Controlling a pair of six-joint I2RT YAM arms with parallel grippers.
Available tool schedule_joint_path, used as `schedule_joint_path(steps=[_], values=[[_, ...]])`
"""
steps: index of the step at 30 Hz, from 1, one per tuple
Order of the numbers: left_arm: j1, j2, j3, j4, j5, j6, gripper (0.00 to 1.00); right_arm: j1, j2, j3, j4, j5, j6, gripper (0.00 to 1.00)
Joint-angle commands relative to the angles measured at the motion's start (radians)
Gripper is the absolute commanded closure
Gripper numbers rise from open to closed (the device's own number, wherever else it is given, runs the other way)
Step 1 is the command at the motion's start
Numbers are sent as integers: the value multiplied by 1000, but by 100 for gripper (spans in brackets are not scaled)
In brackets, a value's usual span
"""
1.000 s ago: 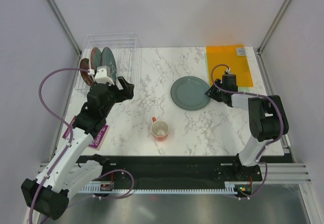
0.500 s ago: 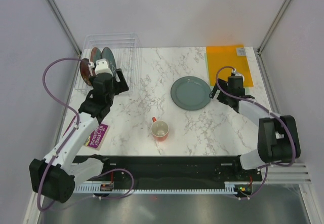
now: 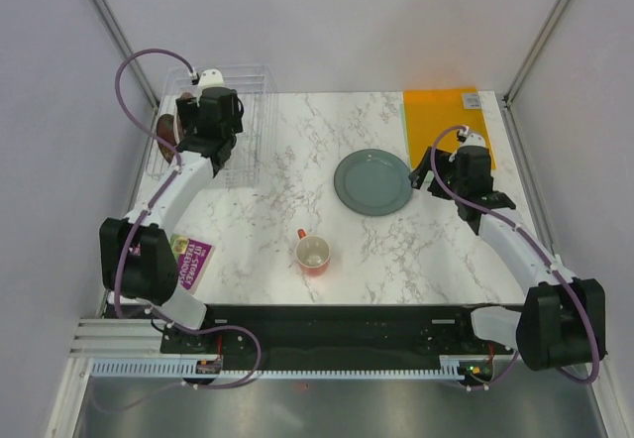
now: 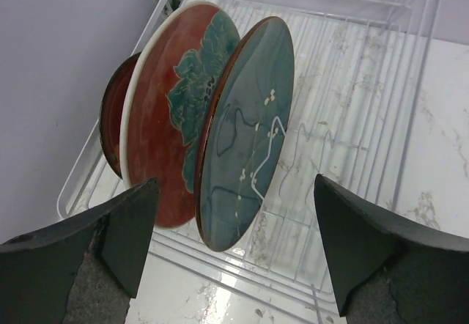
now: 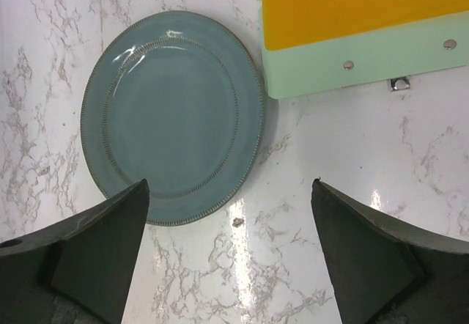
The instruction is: Unload the plates from the dish rack
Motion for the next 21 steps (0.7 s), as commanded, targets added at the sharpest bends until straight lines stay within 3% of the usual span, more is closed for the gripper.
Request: schedule_joint_path(steps=[1, 8, 13, 14, 15, 17, 18, 21], values=[[8, 86, 79, 62, -123, 106, 8, 3, 35, 41, -19, -40, -22, 2], [46, 201, 154, 70, -140, 85, 10, 1, 35, 27, -19, -34, -39, 2], [81, 247, 165, 44, -101, 53, 19, 1, 40, 23, -20, -38, -40, 2], [89, 251, 169, 38, -78, 35, 24, 1, 44, 23, -20, -38, -39, 2], [103, 261, 174, 27, -55, 19, 37, 1, 49, 23, -19, -37, -39, 2], [109, 261, 174, 5, -33, -7, 54, 1, 55, 23, -19, -38, -40, 2], [111, 259, 174, 5, -25, -8, 72, 3, 61, 23, -19, -37, -42, 2], [109, 259, 182, 1, -13, -1, 98, 3, 69, 20, -17, -37, -42, 2]])
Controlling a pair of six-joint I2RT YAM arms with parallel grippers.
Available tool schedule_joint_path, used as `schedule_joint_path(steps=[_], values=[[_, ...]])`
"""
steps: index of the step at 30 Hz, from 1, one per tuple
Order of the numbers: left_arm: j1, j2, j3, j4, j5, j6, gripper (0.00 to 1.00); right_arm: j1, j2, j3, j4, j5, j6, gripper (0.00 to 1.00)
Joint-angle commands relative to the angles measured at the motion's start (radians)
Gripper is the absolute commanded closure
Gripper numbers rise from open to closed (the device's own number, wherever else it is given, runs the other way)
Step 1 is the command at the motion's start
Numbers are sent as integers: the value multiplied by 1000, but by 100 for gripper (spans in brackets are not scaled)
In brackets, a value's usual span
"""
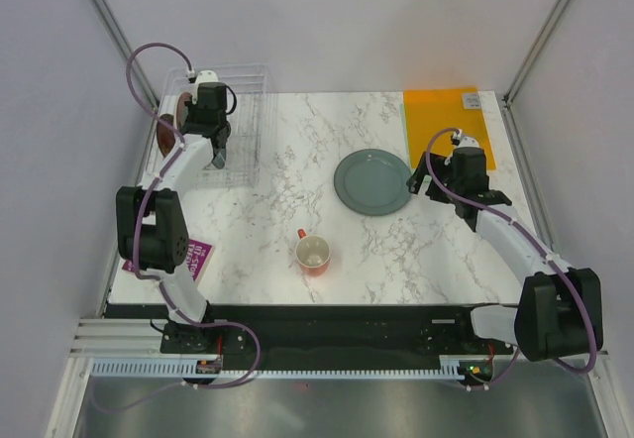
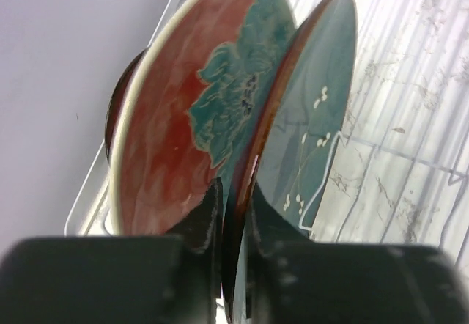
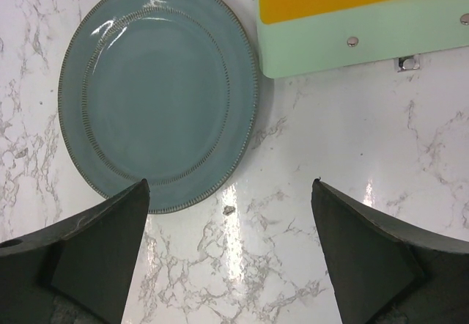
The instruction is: Unload the plates from the dish rack
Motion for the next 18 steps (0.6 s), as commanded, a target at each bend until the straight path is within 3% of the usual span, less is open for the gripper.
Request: schedule_joint_path(steps=[1, 7, 18], values=[[1, 1, 46, 14, 28, -41, 98, 2, 20, 18, 16, -14, -13, 2], [-7, -26, 60, 19, -35, -16, 98, 1, 20, 12, 18, -20, -8, 2], [-74, -102, 176, 54, -172, 178, 98, 1, -35, 18, -8, -20, -10, 2]])
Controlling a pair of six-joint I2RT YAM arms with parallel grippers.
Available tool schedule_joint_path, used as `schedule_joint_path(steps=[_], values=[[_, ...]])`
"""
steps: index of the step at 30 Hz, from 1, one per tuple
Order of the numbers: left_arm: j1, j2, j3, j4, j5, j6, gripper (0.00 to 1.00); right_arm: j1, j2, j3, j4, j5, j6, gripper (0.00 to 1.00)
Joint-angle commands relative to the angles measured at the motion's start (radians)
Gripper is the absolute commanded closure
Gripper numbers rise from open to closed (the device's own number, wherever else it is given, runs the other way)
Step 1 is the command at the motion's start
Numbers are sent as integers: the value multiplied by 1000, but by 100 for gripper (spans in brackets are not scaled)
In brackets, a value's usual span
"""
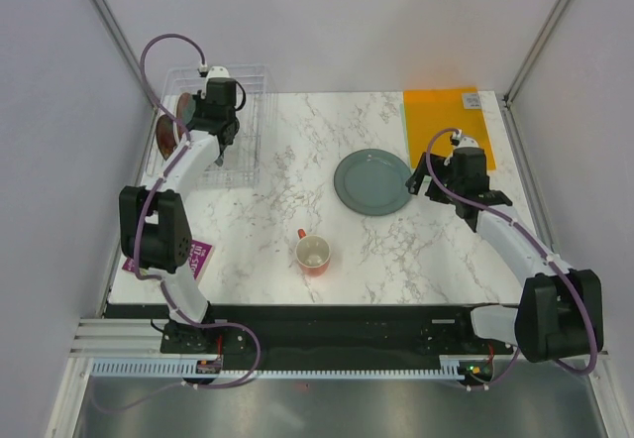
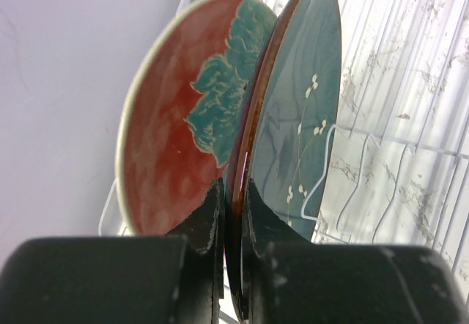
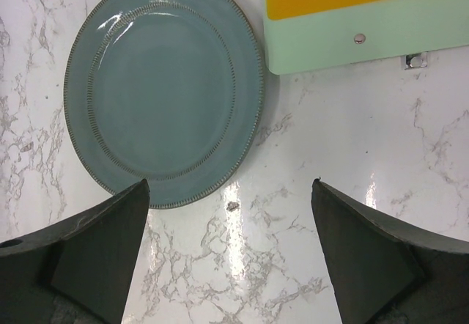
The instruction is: Unload the plates from the dish rack
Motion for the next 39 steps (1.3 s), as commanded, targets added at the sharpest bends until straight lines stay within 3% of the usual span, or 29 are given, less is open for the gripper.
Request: schedule_joint_path(steps=[1, 9, 12, 13, 15, 21, 27, 33, 39], values=[[-29, -111, 127, 133, -135, 89, 98, 1, -46, 18, -10, -3, -7, 2], [-85, -206, 163, 139, -176, 167, 98, 1, -95, 29, -33, -12, -5, 2], [-98, -292, 195, -35, -39, 51, 98, 21, -95, 69, -54, 17, -19, 2], [-99, -314, 215, -77, 76, -16, 98, 30, -87, 79, -65, 30, -26, 2], [-119, -370, 210, -158, 124, -72, 98, 48, -50, 118, -76, 11, -34, 2], [-121, -541, 95, -215, 495, -333, 98, 94, -73, 130, 28, -172, 26, 3], [-121, -627, -151, -21, 837, -558, 98, 140, -86, 110, 220, -303, 131, 5], [-122, -674, -392, 315, 1117, -785, 98, 209, -58, 81, 320, -332, 194, 5], [-125, -700, -509, 524, 1206, -915, 98, 229, -20, 35, 433, -346, 254, 4]])
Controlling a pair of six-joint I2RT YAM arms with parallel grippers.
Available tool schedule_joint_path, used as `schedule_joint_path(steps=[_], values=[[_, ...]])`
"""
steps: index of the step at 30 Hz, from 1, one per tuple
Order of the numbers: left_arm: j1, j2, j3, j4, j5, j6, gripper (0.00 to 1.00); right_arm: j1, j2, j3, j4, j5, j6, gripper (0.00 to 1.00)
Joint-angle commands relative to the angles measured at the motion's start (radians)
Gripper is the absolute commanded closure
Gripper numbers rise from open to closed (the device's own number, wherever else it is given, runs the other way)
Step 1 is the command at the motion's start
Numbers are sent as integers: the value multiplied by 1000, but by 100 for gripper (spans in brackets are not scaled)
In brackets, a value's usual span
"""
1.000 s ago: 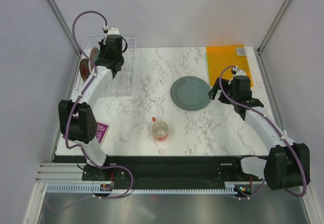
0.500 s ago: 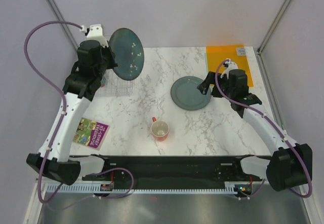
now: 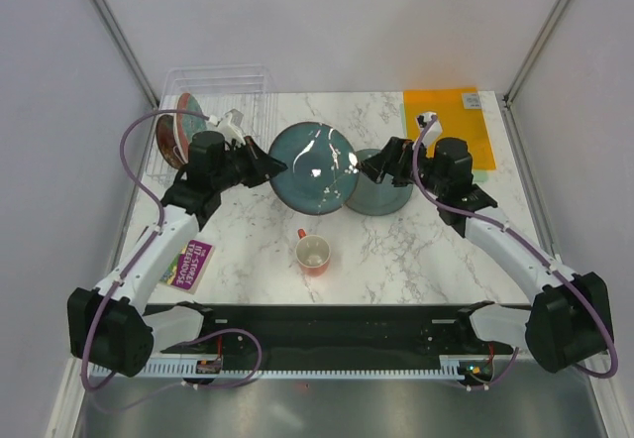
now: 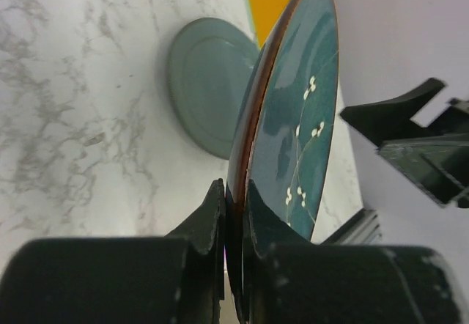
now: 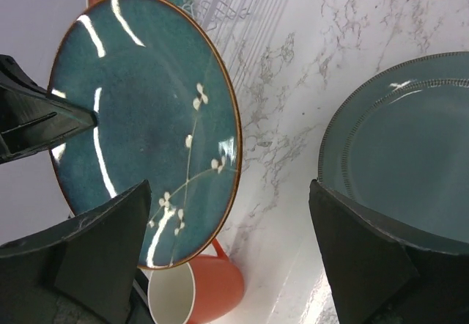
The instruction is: Unload the plates from the dish rack
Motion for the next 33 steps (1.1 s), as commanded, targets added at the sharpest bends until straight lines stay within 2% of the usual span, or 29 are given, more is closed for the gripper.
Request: schedule_joint_path(steps=[1, 10, 12, 15, 18, 19, 20, 23, 24, 25, 28, 30, 32, 33], values=[[1, -81, -8, 473, 172, -236, 98, 11, 40, -28, 129, -30, 63, 4], [-2, -110, -120, 585, 196, -309, 98, 33, 87, -51, 245, -78, 104, 6], [-5, -107, -154, 607, 198, -331, 98, 34, 97, -55, 285, -102, 118, 9], [-13, -101, -182, 645, 199, -346, 98, 36, 120, -67, 345, -131, 151, 26], [-17, -97, -189, 648, 193, -343, 98, 37, 138, -80, 389, -147, 175, 55], [-16, -97, -193, 648, 190, -343, 98, 36, 141, -81, 392, -144, 175, 83], [-16, -97, -193, 643, 192, -340, 98, 37, 137, -86, 392, -133, 171, 100], [-17, -99, -193, 604, 183, -314, 98, 37, 115, -77, 363, -99, 145, 100], [-14, -99, -190, 585, 175, -287, 97, 37, 103, -74, 299, -55, 119, 100], [-14, -98, -182, 559, 170, -263, 78, 34, 76, -72, 278, -21, 103, 100], [-16, -102, -134, 380, 109, -118, 42, 14, 25, -40, 146, 104, 25, 100], [-16, -110, -84, 206, -8, 18, 30, -15, 12, -11, 80, 148, 2, 100], [-13, -114, -58, 110, -105, 100, 22, -81, 8, 5, 63, 142, -10, 100], [-14, -123, -42, 67, -198, 155, 19, -107, 11, 8, 60, 116, -12, 100]])
